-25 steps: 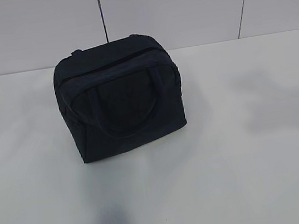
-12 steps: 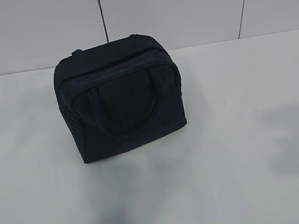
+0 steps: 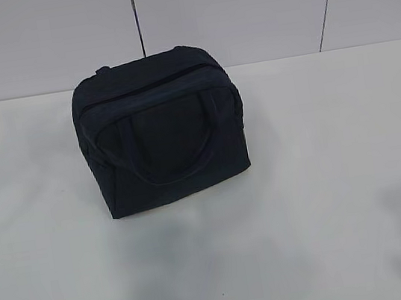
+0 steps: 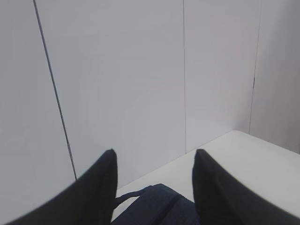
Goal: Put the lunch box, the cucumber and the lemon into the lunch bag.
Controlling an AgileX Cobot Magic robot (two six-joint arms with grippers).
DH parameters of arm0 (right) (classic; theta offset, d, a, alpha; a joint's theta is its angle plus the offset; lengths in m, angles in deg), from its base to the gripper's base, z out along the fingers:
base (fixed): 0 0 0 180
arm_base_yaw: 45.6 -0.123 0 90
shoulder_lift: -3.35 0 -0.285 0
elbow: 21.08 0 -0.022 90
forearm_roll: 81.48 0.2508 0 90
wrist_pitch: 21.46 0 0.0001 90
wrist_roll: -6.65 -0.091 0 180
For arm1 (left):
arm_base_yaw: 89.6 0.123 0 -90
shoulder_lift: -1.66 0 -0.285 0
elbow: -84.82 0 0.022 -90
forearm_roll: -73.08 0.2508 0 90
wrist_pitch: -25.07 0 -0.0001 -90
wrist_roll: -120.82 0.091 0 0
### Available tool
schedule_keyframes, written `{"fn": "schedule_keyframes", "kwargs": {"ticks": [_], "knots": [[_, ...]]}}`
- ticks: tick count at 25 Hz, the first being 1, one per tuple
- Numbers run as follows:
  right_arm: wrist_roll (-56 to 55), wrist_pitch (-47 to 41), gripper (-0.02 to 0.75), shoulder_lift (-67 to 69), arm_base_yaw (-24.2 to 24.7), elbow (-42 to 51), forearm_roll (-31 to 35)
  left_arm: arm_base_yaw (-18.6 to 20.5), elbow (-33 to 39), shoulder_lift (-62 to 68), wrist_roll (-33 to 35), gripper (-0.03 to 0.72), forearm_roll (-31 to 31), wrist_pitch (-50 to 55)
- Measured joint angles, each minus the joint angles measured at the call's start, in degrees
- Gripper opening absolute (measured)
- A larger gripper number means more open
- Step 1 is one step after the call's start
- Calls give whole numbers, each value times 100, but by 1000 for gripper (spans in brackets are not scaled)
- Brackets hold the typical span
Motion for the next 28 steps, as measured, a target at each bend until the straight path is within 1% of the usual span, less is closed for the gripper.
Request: {"fn": "schedule_keyframes", "kwargs": {"ticks": [3, 10, 18, 28], "knots": [[-43, 12, 351, -210, 0, 300, -129, 0, 0, 0, 0, 371, 0, -11], [-89, 111, 350, -430, 0, 812, -205, 0, 0, 0, 0, 369, 0, -51], [-720, 152, 351, -687, 0, 863, -750, 0, 0, 0, 0, 364, 0, -169], [-834, 80, 350, -712, 0, 969, -787, 0, 0, 0, 0, 361, -18, -181]]}}
